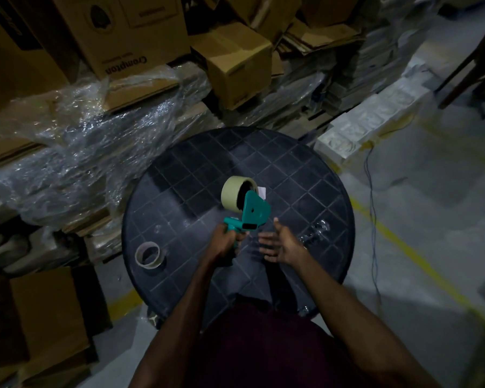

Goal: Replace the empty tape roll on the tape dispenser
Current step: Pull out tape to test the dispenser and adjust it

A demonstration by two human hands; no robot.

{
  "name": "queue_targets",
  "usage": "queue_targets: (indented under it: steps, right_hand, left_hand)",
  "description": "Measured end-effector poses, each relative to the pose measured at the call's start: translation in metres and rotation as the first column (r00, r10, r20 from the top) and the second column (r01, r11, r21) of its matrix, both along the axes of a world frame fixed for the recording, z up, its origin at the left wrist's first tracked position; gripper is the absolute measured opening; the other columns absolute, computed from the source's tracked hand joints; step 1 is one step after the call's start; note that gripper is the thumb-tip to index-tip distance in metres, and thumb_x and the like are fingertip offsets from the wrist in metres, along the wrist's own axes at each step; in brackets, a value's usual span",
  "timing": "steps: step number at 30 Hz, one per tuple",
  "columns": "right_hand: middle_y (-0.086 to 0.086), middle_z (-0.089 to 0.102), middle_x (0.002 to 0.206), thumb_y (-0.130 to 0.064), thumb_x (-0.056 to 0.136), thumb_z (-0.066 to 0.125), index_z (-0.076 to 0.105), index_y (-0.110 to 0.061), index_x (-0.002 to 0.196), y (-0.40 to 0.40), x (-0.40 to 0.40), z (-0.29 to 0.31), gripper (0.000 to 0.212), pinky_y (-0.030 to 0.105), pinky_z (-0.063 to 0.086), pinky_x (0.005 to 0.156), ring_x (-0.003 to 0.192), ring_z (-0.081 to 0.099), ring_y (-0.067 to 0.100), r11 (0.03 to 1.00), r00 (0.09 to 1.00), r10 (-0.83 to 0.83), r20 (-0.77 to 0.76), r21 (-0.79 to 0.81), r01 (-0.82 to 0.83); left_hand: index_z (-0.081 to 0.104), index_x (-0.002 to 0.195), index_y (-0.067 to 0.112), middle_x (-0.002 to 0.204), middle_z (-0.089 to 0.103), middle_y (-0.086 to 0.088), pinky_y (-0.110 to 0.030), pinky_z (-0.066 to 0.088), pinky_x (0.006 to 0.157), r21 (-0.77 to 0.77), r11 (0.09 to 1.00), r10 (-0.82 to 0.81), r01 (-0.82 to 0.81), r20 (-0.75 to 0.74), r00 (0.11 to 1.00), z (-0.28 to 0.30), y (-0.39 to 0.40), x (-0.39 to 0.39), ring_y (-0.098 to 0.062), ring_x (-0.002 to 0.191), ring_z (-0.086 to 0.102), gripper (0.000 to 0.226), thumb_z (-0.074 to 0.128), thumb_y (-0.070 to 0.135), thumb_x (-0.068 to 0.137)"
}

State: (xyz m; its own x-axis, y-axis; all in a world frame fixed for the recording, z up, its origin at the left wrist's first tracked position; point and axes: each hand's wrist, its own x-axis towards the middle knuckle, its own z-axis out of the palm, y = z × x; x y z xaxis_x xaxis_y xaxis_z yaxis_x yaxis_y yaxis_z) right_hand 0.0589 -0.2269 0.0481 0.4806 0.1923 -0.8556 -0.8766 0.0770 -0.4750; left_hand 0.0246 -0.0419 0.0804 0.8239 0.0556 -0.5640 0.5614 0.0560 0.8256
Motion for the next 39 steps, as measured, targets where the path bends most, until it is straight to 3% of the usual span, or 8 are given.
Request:
queue_targets:
  steps: [2,6,11,17,24,35,38,39]
  right_hand:
    - [0.007,0.073,0.101,-0.065,0.093,0.042,0.069,-0.009,0.112,0.002,-0.002,0.001,0.065,0.030,0.051,0.062,0.087,0.065,0.025,0.987,0.994,-0.104,-0.031,0.119,0.107]
    - [-0.001,0.063,0.056,-0.031,0.097,0.047,0.062,-0.010,0.095,0.003,-0.001,0.007,0.025,0.019,0.041,0.042,0.054,0.058,0.014,0.964,0.973,-0.226,-0.042,0.130,0.230]
    - [0.004,0.053,0.057,-0.006,0.093,0.041,0.057,-0.008,0.078,0.001,-0.004,-0.005,0.022,0.018,0.032,0.039,0.045,0.046,0.014,0.961,0.967,-0.253,-0.036,0.108,0.256]
    - [0.008,0.060,0.054,-0.035,0.100,0.039,0.066,-0.002,0.076,-0.001,-0.001,-0.004,0.048,0.020,0.036,0.042,0.053,0.052,0.020,0.958,0.961,-0.275,-0.041,0.074,0.278]
    - [0.007,0.059,0.054,-0.001,0.088,0.058,0.064,-0.002,0.073,-0.007,-0.003,-0.019,0.016,0.020,0.038,0.036,0.040,0.051,0.014,0.968,0.977,-0.172,0.130,-0.162,0.192]
    - [0.008,0.054,0.052,0.010,0.080,0.060,0.059,-0.006,0.052,-0.055,0.002,-0.033,0.033,0.021,0.039,0.036,0.035,0.045,0.013,0.843,0.916,-0.056,0.397,-0.473,0.257]
    - [0.006,0.063,0.066,-0.008,0.080,0.078,0.076,-0.002,0.074,-0.088,0.015,-0.023,0.008,0.010,0.038,0.036,0.052,0.053,0.011,0.768,0.886,-0.063,0.459,-0.545,0.336]
    - [0.005,0.066,0.070,-0.015,0.080,0.080,0.078,-0.002,0.082,-0.100,0.021,-0.022,0.013,0.008,0.038,0.038,0.059,0.057,0.013,0.734,0.884,-0.056,0.465,-0.580,0.352]
  left_hand:
    - [0.066,0.089,0.004,0.062,0.054,-0.008,-0.025,0.038,0.046,0.032,0.997,-0.064,0.063,0.033,0.997,0.001,-0.001,0.000,-0.017,0.049,0.048,0.007,0.062,0.002,0.084]
    - [0.063,0.094,-0.007,0.065,0.051,-0.014,-0.027,0.036,0.045,0.057,0.992,-0.118,0.116,0.037,0.992,0.004,-0.004,-0.005,-0.018,0.047,0.045,0.022,0.069,0.006,0.079]
    - [0.065,0.092,-0.005,0.067,0.050,-0.016,-0.028,0.036,0.045,0.078,0.986,-0.152,0.148,0.057,0.987,0.010,-0.008,-0.010,-0.020,0.049,0.043,0.023,0.072,0.011,0.077]
    - [0.064,0.095,-0.006,0.068,0.049,-0.016,-0.028,0.035,0.046,0.072,0.985,-0.162,0.156,0.081,0.983,0.017,-0.007,-0.015,-0.021,0.050,0.042,0.024,0.072,0.010,0.078]
    - [0.067,0.090,0.000,0.064,0.052,-0.012,-0.029,0.037,0.046,0.136,0.969,-0.216,0.204,0.077,0.973,0.017,-0.012,-0.017,-0.021,0.050,0.044,0.018,0.072,0.011,0.077]
    - [0.069,0.064,0.017,0.045,0.054,0.005,-0.025,0.035,0.043,0.322,0.895,-0.337,0.309,0.033,0.941,0.007,-0.042,-0.014,-0.014,0.042,0.044,0.018,0.070,0.005,0.077]
    - [0.070,0.068,0.016,0.042,0.055,0.008,-0.020,0.036,0.038,0.351,0.885,-0.347,0.305,0.063,0.936,0.007,-0.045,-0.006,-0.004,0.037,0.045,0.011,0.070,0.009,0.076]
    - [0.070,0.069,0.015,0.042,0.055,0.008,-0.020,0.036,0.037,0.361,0.882,-0.346,0.302,0.062,0.936,0.006,-0.046,-0.003,-0.002,0.035,0.044,0.010,0.072,0.009,0.077]
